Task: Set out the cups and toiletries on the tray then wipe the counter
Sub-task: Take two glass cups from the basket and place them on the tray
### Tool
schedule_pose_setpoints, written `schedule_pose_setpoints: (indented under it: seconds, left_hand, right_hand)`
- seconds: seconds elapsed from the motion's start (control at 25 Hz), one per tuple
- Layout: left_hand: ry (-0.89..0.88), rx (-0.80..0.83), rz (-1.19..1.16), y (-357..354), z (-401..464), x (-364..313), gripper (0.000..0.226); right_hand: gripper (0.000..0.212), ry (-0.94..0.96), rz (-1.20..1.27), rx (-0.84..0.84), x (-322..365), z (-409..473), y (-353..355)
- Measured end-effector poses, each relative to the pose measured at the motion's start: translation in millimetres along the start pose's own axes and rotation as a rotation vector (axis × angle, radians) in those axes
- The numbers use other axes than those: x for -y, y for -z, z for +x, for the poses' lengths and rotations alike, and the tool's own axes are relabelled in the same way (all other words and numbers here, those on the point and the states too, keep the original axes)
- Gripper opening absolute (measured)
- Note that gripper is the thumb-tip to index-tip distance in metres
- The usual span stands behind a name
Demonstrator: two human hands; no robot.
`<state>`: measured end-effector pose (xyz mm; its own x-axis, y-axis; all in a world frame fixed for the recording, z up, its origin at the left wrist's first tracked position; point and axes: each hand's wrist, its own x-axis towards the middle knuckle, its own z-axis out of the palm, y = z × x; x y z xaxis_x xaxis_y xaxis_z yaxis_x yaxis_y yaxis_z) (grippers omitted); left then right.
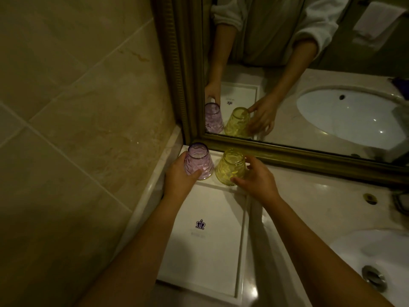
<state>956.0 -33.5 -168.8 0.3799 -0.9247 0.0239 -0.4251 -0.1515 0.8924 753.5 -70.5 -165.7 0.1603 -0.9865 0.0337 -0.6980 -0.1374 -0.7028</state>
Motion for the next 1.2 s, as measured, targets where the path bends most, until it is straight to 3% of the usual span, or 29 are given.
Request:
schedule_pose_setpoints:
  seconds: [0.16, 0.28, 0.36, 0.6, 0.84, 1.2]
  left_hand:
    - [-0.066, 0.077, 0.143, 10.0, -14.3, -22.4, 0.064]
    - [-0.111, 0.007, 0.191, 23.0, -35.4, -57.3, 0.045]
    - [-0.164, 0.073, 0.257, 31.8, -48.2, -85.5, 0.030]
    - [-0.493, 0.145, 0.880, 36.4, -94.5, -140.9, 0.047]
    - [-0.589, 0.271, 0.872, 5.3, -161.5, -151.3, 0.061]
    - [-0.776, 0.398, 0.804, -50.1, -316.1, -170.1, 0.057]
  right_hand:
    - [0.066, 0.002, -0.173, 0.017, 11.0, -11.2, 27.5]
    - [0.049, 0.033, -0.282, -0.016, 28.2, -27.1, 59.4]
    - [0.042, 0.056, -0.336, -0.067, 43.6, -40.7, 81.5]
    - [0.031, 0.124, -0.513, -0.193, 72.1, -107.2, 135.2]
    - [0.038, 0.041, -0.574, -0.290, 42.6, -193.8, 159.1]
    - [0.046, -0.085, -0.583, -0.378, -29.9, -363.4, 213.2]
